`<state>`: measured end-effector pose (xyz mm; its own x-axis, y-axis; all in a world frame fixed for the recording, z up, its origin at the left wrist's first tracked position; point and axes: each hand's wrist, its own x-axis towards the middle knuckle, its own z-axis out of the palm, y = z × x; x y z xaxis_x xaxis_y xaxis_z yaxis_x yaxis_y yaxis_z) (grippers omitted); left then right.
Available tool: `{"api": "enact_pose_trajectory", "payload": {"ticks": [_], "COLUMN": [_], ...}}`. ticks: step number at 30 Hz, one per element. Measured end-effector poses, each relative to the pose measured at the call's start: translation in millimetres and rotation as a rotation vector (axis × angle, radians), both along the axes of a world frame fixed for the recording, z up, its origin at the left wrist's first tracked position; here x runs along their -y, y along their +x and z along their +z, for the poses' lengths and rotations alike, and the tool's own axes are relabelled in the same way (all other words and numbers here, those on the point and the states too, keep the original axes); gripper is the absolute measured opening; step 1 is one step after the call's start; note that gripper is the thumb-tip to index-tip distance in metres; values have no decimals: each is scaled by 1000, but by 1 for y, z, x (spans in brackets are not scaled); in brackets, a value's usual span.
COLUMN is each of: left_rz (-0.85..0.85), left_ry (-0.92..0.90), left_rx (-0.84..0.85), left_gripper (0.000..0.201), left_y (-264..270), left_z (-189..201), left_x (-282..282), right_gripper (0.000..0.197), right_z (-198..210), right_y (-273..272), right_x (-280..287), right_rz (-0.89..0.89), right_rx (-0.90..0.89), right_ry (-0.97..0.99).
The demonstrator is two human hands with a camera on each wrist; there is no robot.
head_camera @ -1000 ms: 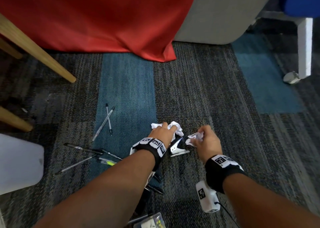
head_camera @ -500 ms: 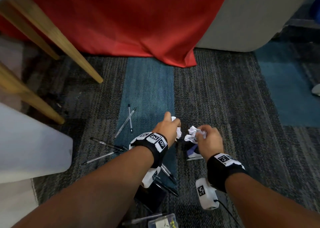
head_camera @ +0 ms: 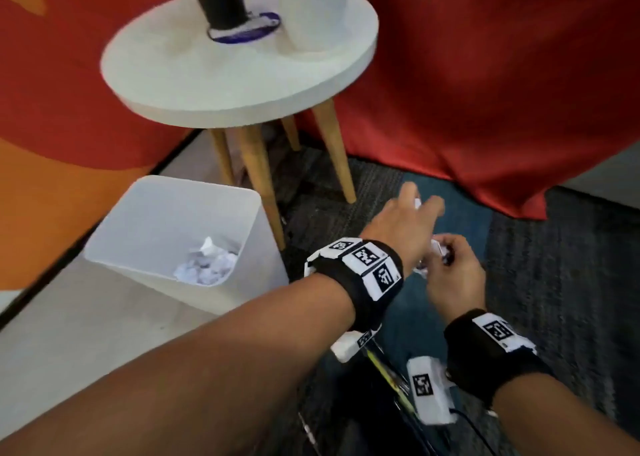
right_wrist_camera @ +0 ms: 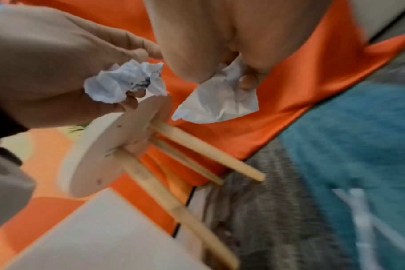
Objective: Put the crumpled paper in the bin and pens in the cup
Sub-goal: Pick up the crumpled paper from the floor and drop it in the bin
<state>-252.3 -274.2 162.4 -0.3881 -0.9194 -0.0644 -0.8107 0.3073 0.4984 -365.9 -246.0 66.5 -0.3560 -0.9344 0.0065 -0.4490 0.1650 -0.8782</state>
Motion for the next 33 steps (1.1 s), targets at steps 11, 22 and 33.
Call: {"api": "enact_pose_trajectory", "payload": {"ticks": [11,22,33], "left_rz": [407,665,646], "left_ry": [-346,18,69], "left_rx": [25,184,382], "left_gripper": [36,43,69], "left_y": [181,267,280], "left_z": [71,19,36], "left_x": [-23,-47,-50], "right_gripper": [10,10,19], "right_z": [100,113,97], "right_y": [151,236,243], "right_x": [29,39,37], "right_rz": [309,607,872], "right_rx": [128,75,-351], "right_ry": [-282,-368,-162]}}
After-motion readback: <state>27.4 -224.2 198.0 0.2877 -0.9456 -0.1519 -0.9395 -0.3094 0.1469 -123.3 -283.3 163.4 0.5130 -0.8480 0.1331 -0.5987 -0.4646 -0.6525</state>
